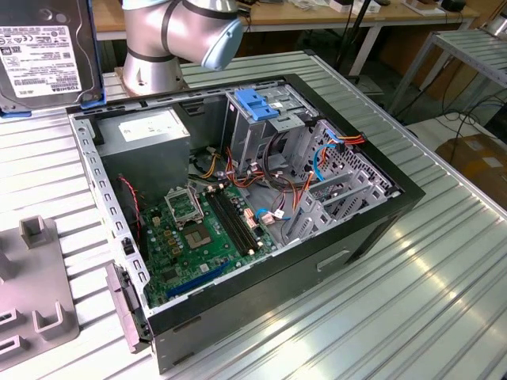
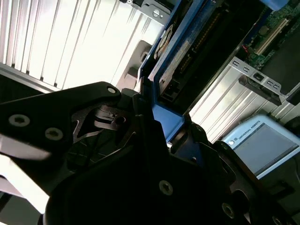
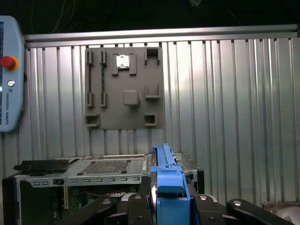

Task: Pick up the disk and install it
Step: 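Pick up the disk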

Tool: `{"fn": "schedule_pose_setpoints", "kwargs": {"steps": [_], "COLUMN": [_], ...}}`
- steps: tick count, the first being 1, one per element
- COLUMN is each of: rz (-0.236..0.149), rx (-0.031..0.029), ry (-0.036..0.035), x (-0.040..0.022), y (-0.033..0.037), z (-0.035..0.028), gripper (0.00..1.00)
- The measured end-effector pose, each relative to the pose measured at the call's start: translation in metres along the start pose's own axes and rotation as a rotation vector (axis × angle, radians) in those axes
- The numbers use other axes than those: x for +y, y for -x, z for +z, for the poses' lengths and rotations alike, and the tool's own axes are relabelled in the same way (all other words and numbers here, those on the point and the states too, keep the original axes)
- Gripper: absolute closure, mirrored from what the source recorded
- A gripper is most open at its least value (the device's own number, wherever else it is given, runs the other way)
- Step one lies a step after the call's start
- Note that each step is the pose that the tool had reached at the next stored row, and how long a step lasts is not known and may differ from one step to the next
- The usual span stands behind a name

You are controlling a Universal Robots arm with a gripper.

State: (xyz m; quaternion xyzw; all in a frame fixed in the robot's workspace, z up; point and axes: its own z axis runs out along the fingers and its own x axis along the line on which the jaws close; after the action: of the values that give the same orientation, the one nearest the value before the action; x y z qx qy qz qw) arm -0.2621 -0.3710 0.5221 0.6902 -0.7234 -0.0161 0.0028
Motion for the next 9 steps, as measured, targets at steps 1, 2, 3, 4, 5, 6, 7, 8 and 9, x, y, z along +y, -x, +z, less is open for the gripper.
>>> {"fn": "schedule_pose_setpoints", "kwargs": {"steps": [1,2,3,4,5,6,7,8,9], "rz": [0.000,0.000,0.000,0.000,0.000,0.000,0.000,0.000,0.000], "rx": [0.0000,0.0000,0.0000,0.0000,0.0000,0.0000,0.0001,0.0001,0.0000], "ry": [0.0000,0.0000,-0.0001,0.0000,0.0000,0.0000,0.0001,0.0001,0.0001], "x": [-0.0145,-0.0200,-0.0218,-0.0240,-0.0254,-0.0270,-0.0285,-0.0300,-0.0314], "y": [0.0007,0.0010,0.0010,0.0011,0.0012,0.0013,0.0014,0.0014,0.0015], "z": [-0.0004,-0.0005,-0.0005,-0.0006,-0.0007,-0.0007,-0.0008,-0.0008,-0.0009], "gripper": [0.63,0.63,0.63,0.63,0.63,0.63,0.63,0.63,0.63]}}
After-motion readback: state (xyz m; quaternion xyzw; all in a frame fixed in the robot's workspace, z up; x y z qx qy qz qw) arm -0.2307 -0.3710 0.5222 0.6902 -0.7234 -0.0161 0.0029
